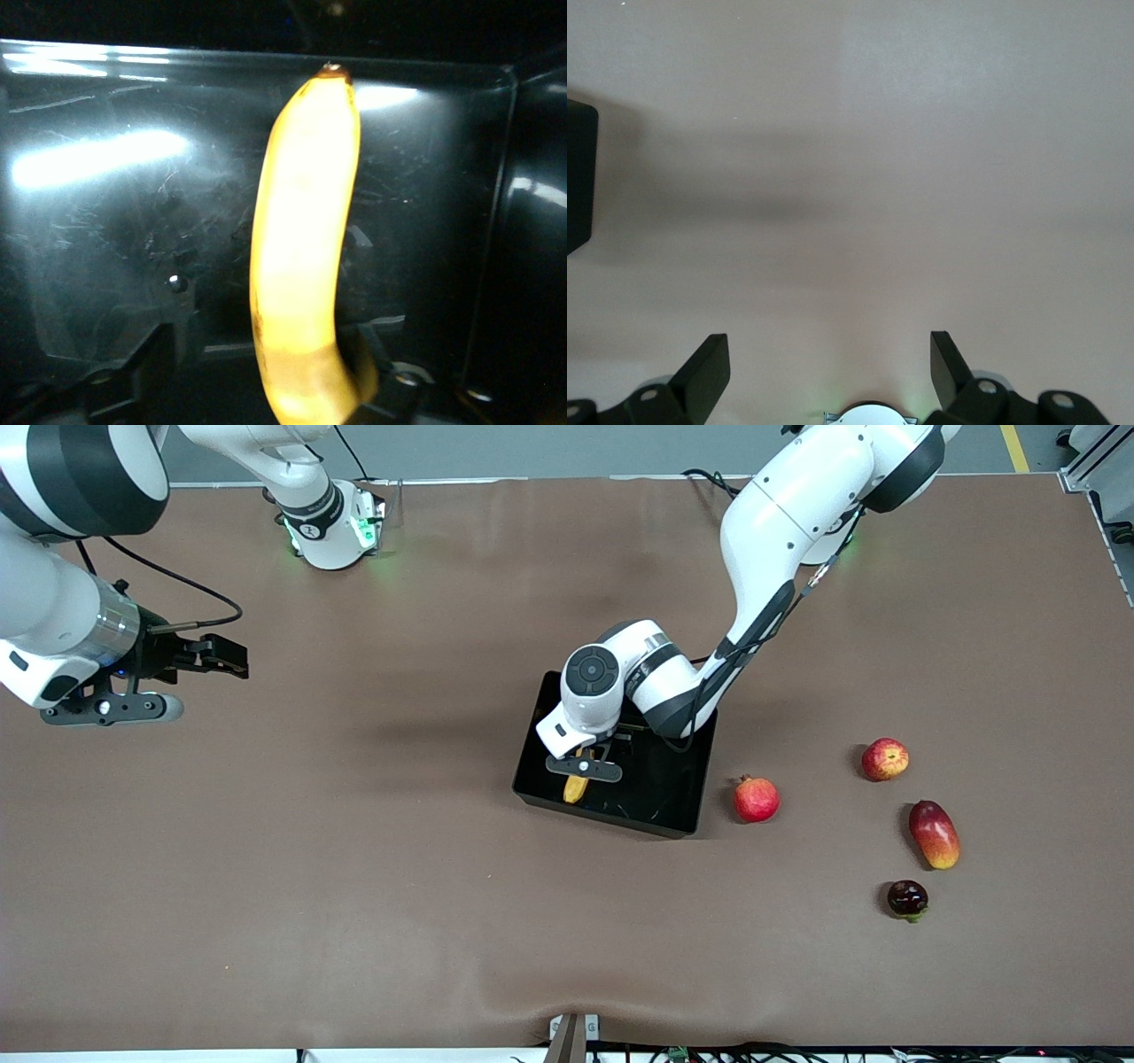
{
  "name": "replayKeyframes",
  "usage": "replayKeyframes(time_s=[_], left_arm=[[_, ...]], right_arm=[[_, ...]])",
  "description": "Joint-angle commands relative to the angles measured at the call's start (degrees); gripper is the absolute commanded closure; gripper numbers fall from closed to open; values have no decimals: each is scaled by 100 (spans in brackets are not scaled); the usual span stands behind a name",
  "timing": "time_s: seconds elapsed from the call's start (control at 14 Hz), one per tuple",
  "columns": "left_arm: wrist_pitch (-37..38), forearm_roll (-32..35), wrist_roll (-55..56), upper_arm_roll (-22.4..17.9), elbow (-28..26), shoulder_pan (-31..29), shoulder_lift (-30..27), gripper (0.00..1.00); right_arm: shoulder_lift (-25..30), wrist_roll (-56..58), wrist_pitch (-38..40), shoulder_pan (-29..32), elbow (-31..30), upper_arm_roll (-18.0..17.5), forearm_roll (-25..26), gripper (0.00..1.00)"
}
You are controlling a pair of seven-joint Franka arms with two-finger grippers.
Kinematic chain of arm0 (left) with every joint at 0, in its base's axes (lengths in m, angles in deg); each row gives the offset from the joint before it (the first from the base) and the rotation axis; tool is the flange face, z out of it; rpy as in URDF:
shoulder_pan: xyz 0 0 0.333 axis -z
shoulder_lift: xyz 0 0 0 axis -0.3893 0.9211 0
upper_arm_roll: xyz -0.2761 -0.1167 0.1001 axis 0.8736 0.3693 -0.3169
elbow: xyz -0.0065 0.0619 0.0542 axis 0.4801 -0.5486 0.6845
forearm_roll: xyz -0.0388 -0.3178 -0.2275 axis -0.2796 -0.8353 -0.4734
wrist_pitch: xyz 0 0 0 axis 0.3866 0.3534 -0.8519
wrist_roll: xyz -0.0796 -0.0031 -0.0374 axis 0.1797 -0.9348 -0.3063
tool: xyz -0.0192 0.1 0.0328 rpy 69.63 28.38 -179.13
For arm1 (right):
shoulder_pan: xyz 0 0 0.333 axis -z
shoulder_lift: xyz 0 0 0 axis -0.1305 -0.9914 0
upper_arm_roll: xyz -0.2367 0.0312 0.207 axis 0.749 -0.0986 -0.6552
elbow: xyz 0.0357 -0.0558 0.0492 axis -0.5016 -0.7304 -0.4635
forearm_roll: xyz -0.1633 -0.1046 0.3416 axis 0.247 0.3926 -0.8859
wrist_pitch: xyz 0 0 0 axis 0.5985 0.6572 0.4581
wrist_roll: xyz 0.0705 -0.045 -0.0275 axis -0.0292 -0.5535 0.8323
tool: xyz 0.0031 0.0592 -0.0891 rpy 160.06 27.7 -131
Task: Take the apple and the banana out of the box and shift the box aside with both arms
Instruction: 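Lift the banana out with the left gripper while the right gripper reaches the box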
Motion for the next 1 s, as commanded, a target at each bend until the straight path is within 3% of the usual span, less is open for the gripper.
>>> replayKeyframes(time_s=[0.0, 0.07, 0.14, 0.29, 0.57, 0.93], left_arm=[[2, 155, 74, -34, 153, 42, 83, 78], [2, 138, 127, -34, 153, 51, 84, 96], [2, 129, 136, -34, 153, 69, 75, 100], [11, 146, 127, -34, 162, 69, 49, 100], [396, 164, 75, -78, 197, -28, -328, 100], [925, 129, 57, -78, 513, -597, -1189, 100]], right_arm=[[-95, -124, -73, -119, 31, 20, -22, 0], [-139, -124, -117, -181, 31, 20, -30, 0], [-174, -132, -187, -225, 31, 20, -31, 0], [-332, -263, -292, -348, 31, 20, -48, 0], [-771, -1071, -661, -593, 13, 20, -688, 0], [-842, -1161, -1873, -954, -689, 20, -734, 0]])
